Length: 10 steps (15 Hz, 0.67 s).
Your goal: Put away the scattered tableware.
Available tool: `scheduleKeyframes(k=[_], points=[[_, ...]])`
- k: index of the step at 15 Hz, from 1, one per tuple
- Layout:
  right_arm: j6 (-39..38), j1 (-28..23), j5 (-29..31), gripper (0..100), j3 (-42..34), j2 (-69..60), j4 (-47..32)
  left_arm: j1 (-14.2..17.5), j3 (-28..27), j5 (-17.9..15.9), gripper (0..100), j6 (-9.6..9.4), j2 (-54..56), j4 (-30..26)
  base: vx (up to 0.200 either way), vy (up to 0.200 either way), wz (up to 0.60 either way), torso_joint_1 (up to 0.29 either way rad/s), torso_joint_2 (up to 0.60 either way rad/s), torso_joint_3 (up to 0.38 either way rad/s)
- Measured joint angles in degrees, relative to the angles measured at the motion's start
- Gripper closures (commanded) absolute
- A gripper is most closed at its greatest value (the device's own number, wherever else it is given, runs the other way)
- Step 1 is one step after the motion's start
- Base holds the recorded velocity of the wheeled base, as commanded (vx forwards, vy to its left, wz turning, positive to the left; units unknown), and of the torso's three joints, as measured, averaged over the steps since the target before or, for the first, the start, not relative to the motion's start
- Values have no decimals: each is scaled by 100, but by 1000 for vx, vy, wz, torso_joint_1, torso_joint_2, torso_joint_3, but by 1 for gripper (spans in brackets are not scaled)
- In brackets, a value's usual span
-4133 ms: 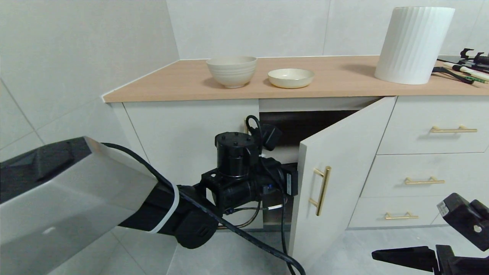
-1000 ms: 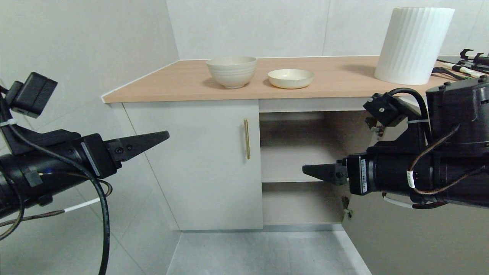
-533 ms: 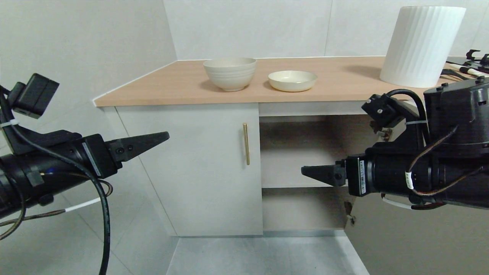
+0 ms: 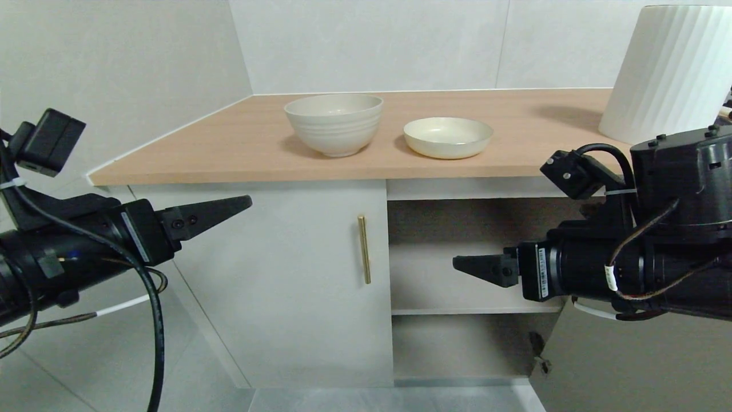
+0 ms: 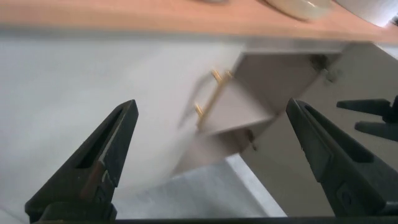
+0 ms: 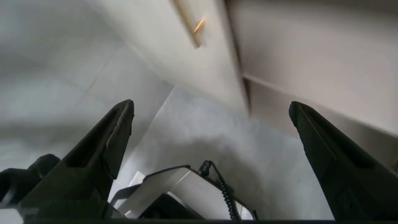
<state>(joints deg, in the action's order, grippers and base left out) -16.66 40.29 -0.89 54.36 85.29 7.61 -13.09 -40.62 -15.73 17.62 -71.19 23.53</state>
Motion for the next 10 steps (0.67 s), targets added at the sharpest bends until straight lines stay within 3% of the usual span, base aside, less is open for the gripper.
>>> scheduleKeyframes(k=[10], points=[[16,4,2,0,-63,-9,-4,0,10,0,0,4,-35,-11,0,0,0,3,-18,-16]])
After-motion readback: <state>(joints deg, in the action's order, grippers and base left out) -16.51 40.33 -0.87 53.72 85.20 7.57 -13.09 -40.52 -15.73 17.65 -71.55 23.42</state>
